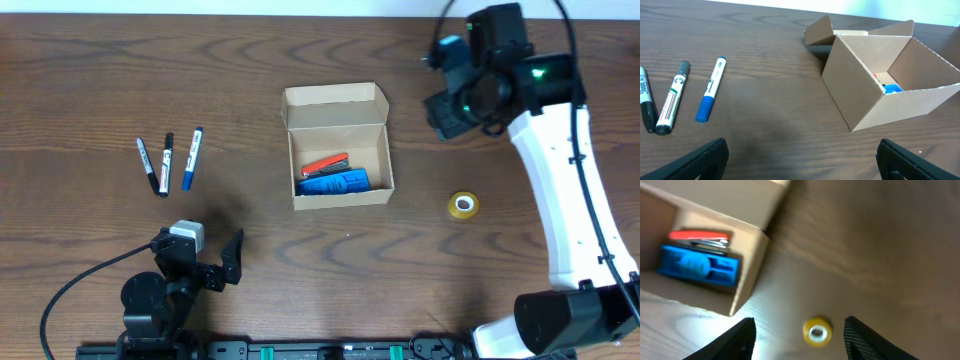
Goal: Pack container
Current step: 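Move the right gripper down over the yellow tape roll, then close the right gripper on the tape roll rim and lift, then carry the yellow tape roll left and lower it into the box, then open the right gripper, release the tape, retract right arm to side, then move the left gripper forward over the blue marker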
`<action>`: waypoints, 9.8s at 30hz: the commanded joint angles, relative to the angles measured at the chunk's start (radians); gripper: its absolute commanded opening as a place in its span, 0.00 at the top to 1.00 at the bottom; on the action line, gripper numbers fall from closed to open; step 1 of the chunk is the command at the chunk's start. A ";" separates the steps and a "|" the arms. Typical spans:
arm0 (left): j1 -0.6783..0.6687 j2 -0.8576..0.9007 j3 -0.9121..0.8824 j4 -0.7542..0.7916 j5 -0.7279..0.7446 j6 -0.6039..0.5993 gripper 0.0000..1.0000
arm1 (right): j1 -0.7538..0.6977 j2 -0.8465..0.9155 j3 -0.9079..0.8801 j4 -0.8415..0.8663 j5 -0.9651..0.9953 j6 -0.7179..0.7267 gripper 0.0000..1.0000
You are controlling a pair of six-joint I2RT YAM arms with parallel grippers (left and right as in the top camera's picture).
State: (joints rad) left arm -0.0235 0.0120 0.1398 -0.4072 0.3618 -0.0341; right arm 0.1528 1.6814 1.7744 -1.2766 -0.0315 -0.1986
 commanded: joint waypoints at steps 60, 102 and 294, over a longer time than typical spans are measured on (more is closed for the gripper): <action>-0.003 -0.007 -0.020 -0.001 -0.003 -0.011 0.05 | -0.135 -0.013 -0.891 0.626 0.050 0.505 0.45; -0.003 -0.007 -0.020 -0.001 -0.003 -0.011 0.05 | -0.125 -0.013 -0.541 0.475 -0.036 0.461 0.99; -0.003 1.331 1.065 -0.182 -0.338 0.023 0.05 | 0.109 -0.544 -0.298 -0.235 -0.107 0.182 0.01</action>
State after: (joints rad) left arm -0.0235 1.3094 1.1828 -0.5999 0.0441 -0.0414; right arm 0.2684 1.1423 1.4765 -1.5101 -0.1352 -0.0120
